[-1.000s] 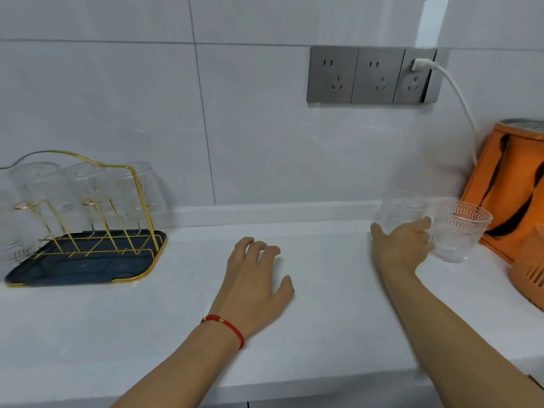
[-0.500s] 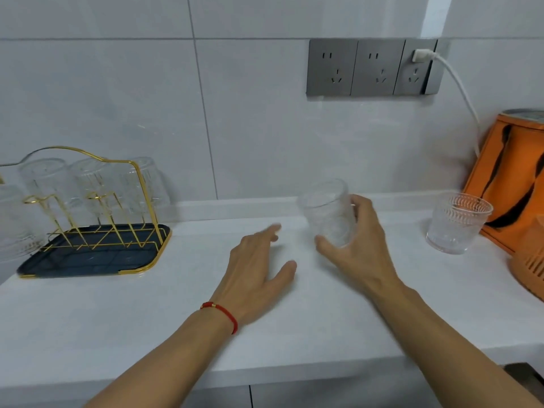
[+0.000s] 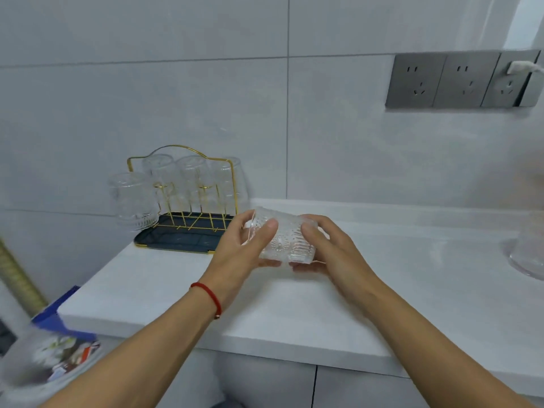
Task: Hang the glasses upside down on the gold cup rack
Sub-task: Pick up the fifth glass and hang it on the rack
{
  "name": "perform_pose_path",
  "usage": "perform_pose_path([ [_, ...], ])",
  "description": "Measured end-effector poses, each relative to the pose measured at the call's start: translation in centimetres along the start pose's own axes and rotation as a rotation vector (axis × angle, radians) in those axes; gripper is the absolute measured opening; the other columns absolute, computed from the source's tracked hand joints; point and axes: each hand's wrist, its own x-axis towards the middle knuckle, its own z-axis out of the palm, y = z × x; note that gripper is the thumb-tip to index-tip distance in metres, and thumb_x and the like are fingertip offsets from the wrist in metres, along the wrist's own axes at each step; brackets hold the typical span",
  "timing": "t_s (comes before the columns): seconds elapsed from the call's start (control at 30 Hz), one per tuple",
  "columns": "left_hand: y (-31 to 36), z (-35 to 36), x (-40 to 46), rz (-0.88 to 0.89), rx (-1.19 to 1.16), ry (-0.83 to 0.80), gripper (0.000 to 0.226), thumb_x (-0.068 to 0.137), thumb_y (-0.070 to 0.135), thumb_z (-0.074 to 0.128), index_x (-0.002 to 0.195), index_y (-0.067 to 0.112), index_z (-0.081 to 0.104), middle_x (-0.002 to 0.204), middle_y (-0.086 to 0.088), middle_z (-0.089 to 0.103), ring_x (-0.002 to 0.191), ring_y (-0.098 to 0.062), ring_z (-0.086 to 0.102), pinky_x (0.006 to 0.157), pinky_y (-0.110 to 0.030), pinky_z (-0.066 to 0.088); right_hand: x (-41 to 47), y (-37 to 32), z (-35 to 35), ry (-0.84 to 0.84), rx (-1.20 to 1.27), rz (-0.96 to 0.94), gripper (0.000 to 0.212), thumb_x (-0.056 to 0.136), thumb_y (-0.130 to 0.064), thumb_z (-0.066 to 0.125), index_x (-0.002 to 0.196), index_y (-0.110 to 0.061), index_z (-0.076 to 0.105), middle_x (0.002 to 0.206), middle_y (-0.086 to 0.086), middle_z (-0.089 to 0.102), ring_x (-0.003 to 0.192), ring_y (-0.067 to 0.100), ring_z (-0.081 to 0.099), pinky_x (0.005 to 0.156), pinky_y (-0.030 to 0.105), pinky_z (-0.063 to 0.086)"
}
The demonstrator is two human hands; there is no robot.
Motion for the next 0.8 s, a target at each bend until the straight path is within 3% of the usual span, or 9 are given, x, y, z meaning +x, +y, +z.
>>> perform_pose_path([
  [0.07,-0.1,-2.7,-0.3,0.081,0.299,0.021,0.061,0.083,0.068,0.058,0.132,0.031,0.056,0.127,0.008,0.064,0.108,-0.003,0.066,0.088,-0.038,0.06,0.7,-0.7,1.1,0.085,-0.063,-0.019,0.025,0.098,-0.045,0.067,0.122,-0.04,0.065,0.108,0.014,0.077,0.084,0.023,0.08,0.092,0.047,0.063],
  [0.13,-0.8,-5.8,-0.3,0.218,0.731,0.093,0.042,0.093,0.058,0.046,0.116,0.027,0.065,0.117,0.007,0.067,0.11,-0.01,0.06,0.09,-0.036,0.052,1.4,-1.8,1.9,0.169,-0.168,-0.078,0.027,0.095,-0.051,0.068,0.121,-0.05,0.063,0.1,0.003,0.074,0.078,0.011,0.079,0.097,0.047,0.06],
  [0.2,-1.9,-8.4,-0.5,0.235,1.184,0.161,0.04,0.095,0.045,0.051,0.127,0.024,0.062,0.133,0.0,0.06,0.13,-0.022,0.048,0.102,-0.041,0.045,2.2,-3.7,2.7,0.223,-0.187,-0.173,0.031,0.092,-0.054,0.068,0.123,-0.053,0.062,0.098,0.002,0.071,0.079,0.004,0.076,0.096,0.048,0.061],
  [0.27,-3.4,-9.9,-0.7,0.173,1.382,0.16,0.054,0.094,0.048,0.05,0.144,0.029,0.049,0.153,-0.002,0.045,0.148,-0.028,0.028,0.115,-0.046,0.035,3.2,-5.8,3.9,0.266,-0.201,-0.28,0.04,0.088,-0.056,0.068,0.127,-0.052,0.061,0.103,0.006,0.07,0.083,0.004,0.074,0.092,0.046,0.062],
  [0.33,-4.4,-10.2,-0.8,0.127,1.343,0.117,0.06,0.093,0.052,0.044,0.15,0.035,0.038,0.162,-0.001,0.036,0.153,-0.027,0.018,0.121,-0.049,0.025,4.5,-8.0,5.5,0.302,-0.239,-0.368,0.048,0.085,-0.061,0.066,0.13,-0.049,0.058,0.105,0.007,0.07,0.087,0.01,0.072,0.091,0.047,0.062],
  [0.43,-5.0,-10.3,-0.3,0.128,1.344,0.077,0.062,0.093,0.052,0.037,0.152,0.035,0.033,0.16,0.001,0.038,0.152,-0.025,0.022,0.123,-0.048,0.023,7.1,-10.6,8.9,0.287,-0.265,-0.419,0.061,0.084,-0.061,0.068,0.139,-0.039,0.054,0.11,0.003,0.069,0.1,0.018,0.07,0.092,0.047,0.061],
  [0.57,-5.3,-10.6,-0.2,0.091,1.307,0.066,0.061,0.095,0.05,0.037,0.152,0.03,0.034,0.158,0.001,0.04,0.151,-0.024,0.025,0.123,-0.046,0.024,10.3,-12.2,13.6,0.18,-0.495,-0.47,0.07,0.079,-0.054,0.074,0.141,-0.029,0.053,0.12,-0.006,0.063,0.108,0.016,0.065,0.094,0.039,0.057],
  [0.7,-5.3,-10.5,-0.1,0.1,1.305,0.073,0.059,0.094,0.048,0.038,0.149,0.027,0.039,0.153,0.001,0.044,0.148,-0.022,0.028,0.12,-0.044,0.028,12.8,-11.4,16.9,0.057,-0.65,-0.504,0.073,0.082,-0.049,0.074,0.147,-0.022,0.053,0.14,0.002,0.063,0.124,0.022,0.06,0.106,0.045,0.05],
  [0.8,-5.3,-10.6,-0.2,0.105,1.31,0.071,0.059,0.093,0.047,0.038,0.148,0.026,0.041,0.15,0.0,0.044,0.146,-0.023,0.03,0.119,-0.044,0.03,14.1,-10.4,18.7,0.03,-0.765,-0.515,0.074,0.081,-0.05,0.071,0.149,-0.024,0.054,0.145,0.004,0.062,0.133,0.026,0.056,0.105,0.042,0.047],
])
